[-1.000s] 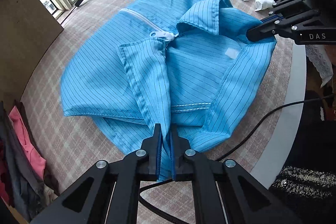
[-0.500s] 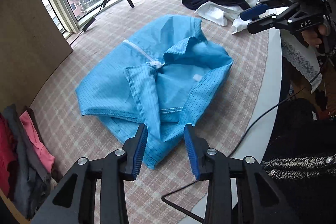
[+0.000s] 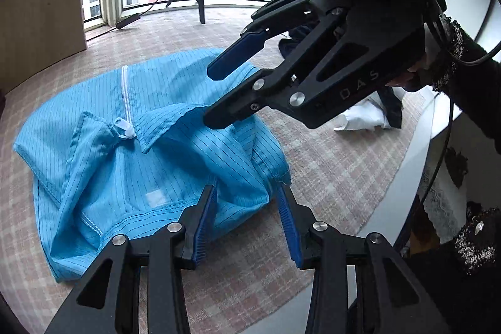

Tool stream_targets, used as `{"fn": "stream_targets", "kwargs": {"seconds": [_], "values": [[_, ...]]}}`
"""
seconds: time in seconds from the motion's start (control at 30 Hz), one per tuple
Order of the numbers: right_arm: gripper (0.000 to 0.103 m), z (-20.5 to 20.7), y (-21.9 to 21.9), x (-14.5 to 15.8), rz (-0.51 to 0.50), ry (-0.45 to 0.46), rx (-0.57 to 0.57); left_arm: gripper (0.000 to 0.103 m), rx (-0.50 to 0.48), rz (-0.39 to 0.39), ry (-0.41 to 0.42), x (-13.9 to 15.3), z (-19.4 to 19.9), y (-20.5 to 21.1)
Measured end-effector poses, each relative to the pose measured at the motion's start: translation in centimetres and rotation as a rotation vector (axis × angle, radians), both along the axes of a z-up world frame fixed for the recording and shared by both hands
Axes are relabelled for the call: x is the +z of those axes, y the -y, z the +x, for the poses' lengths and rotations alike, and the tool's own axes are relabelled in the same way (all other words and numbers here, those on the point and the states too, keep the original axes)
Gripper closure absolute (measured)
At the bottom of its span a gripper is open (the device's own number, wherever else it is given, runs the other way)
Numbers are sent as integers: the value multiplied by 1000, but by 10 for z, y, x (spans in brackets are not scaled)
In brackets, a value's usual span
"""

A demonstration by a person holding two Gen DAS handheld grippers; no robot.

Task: Fold clothes
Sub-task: 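Grasp the folded coat edge with the right gripper and lift it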

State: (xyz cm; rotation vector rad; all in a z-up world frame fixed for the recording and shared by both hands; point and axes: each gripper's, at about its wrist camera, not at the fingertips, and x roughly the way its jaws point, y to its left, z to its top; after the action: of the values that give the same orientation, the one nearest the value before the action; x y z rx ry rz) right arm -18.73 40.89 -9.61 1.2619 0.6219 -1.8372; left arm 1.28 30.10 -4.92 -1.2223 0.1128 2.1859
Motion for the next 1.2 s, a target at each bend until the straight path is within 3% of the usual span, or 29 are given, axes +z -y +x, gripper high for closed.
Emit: {"fn": "stream_targets", "kwargs": {"seconds": [0.13, 0.23, 0.27, 0.33, 0.47, 0.57, 0.63, 0.7, 0.77, 0.8, 0.83, 0.9, 0.93, 0.97, 1.0, 1.1, 1.17, 1.2], "values": [[53, -14, 12, -14, -7, 17, 87, 63, 114, 17, 0, -15, -2, -5], [56, -27, 21, -25, -16, 25, 98, 68, 169, 9, 19, -24, -5, -6], [60, -32, 22, -27, -24, 34, 93, 76, 181, 10, 23, -25, -5, -6], [90, -44, 21, -30, -48, 73, 62, 89, 195, 19, 29, -24, -4, -5], [95, -68, 1, -38, -174, 260, -44, 98, 206, -2, 14, -20, 5, -7], [95, -78, -21, -41, -297, 398, -112, 100, 197, -5, 10, -18, 11, -9], [94, -80, -30, -43, -304, 421, -151, 100, 194, 10, 23, -17, 12, -9], [90, -69, -26, -40, -189, 306, -143, 100, 200, 23, 29, -17, 11, -9], [88, -51, -19, -28, -151, 206, -93, 100, 199, 26, 35, -18, 10, -10], [79, -43, -14, -22, -152, 181, -59, 100, 207, 27, 38, -17, 9, -10], [62, -36, -7, -18, -142, 150, -25, 100, 211, 34, 48, -17, 8, -10], [50, -27, 7, -13, -102, 73, 28, 96, 241, 44, 66, -15, 2, -7], [50, -27, 12, -14, -81, 49, 36, 92, 260, 52, 72, -14, -2, -5], [50, -29, 16, -16, -70, 43, 36, 82, 280, 64, 77, -13, -6, -2], [50, -37, 17, -19, -78, 72, 22, 76, 295, 78, 87, -13, -11, 0], [53, -62, 10, -26, -148, 204, -43, 76, 303, 109, 127, -17, -26, 1], [67, -77, 4, -33, -176, 271, -100, 78, 292, 96, 142, -23, -29, -4], [78, -82, 1, -37, -182, 298, -122, 89, 290, 91, 145, -26, -30, -5]]}}
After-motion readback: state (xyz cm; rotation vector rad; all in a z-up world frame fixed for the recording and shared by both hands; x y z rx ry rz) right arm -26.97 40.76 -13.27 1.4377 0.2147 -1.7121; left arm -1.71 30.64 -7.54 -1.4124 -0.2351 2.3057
